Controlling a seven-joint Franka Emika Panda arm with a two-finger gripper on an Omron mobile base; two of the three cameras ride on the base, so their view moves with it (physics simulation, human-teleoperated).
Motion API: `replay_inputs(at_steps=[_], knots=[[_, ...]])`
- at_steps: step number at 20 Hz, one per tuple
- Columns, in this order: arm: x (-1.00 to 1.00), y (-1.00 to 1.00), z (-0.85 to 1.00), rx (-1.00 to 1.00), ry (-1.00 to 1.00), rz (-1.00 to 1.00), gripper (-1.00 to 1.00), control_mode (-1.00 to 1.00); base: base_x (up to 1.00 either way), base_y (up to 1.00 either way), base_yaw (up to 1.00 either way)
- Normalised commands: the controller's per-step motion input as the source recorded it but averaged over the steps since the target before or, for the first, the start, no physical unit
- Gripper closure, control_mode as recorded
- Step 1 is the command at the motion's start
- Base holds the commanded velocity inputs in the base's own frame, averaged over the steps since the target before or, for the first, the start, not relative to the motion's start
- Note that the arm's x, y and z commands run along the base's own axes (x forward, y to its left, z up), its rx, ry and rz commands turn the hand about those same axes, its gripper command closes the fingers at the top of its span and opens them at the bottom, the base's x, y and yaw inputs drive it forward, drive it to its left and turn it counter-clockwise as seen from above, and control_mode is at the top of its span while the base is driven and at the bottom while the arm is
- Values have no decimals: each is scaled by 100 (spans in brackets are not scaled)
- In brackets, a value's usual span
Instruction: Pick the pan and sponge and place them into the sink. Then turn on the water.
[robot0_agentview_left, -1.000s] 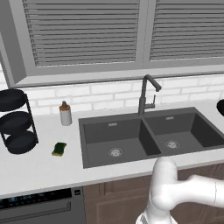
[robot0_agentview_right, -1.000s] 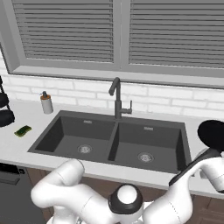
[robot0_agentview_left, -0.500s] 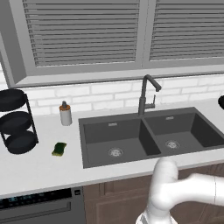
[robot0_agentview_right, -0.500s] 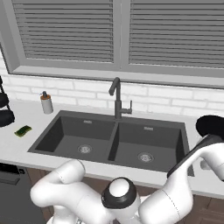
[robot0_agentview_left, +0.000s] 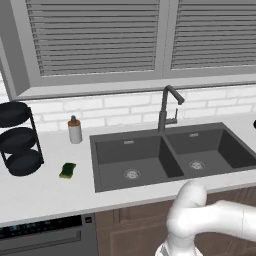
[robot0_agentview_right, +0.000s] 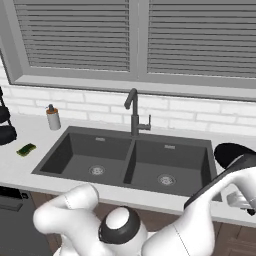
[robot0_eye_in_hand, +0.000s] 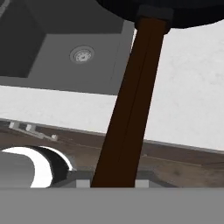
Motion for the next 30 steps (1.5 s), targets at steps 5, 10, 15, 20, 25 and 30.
replay_inputs(at_steps=[5, 10, 15, 20, 25, 30], knots=[[-78, 98, 16, 1, 0, -1, 100, -100, 0, 0, 0], [-34, 100, 10, -2, 0, -10, 100, -100, 0, 0, 0], [-37, 100, 33, -3, 0, -22, 100, -100, 0, 0, 0], [-46, 100, 66, 0, 1, -32, 100, -100, 0, 0, 0], [-44, 100, 71, 0, 8, -31, 100, -100, 0, 0, 0], [-21, 100, 75, -3, 14, -21, 100, -100, 0, 0, 0]])
